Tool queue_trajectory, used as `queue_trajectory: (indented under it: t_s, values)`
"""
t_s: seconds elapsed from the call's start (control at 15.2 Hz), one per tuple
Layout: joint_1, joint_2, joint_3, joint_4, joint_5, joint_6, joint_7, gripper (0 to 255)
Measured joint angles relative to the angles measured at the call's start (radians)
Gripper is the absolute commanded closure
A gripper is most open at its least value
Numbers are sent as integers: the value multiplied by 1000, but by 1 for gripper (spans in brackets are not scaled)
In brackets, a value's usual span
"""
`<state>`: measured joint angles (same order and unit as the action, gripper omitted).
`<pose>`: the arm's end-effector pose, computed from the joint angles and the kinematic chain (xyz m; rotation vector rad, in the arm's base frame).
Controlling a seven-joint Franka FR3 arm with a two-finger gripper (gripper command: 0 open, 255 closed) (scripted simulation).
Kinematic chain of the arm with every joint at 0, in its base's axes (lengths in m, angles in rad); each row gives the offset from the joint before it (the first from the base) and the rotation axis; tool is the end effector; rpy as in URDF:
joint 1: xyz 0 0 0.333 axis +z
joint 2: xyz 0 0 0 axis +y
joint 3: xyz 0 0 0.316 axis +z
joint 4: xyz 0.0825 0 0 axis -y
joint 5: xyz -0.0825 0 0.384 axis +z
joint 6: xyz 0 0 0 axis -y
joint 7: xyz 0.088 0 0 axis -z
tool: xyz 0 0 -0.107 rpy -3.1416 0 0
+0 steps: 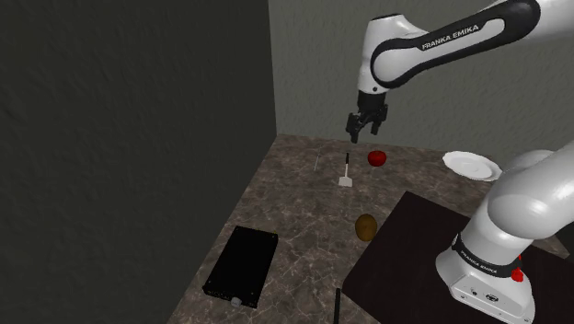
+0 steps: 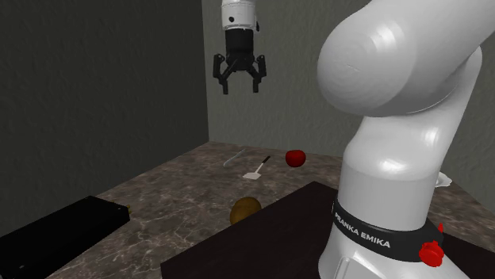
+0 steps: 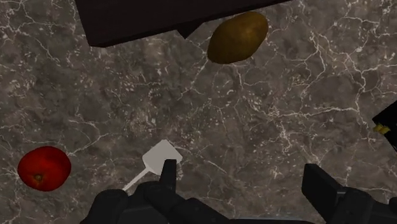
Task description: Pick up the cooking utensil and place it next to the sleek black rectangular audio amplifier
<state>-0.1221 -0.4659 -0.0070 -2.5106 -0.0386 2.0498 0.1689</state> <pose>0.3960 -0.0536 0.4440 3.0802 -0.4334 0.0089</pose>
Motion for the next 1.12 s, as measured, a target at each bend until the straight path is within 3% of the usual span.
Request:
queue_trajectory:
  t_s: [0.66,1.12]
  values:
    - [-77,363,-30,80,-13,298,174,0]
    - [-117,616,-67,201,-1,442,276,0]
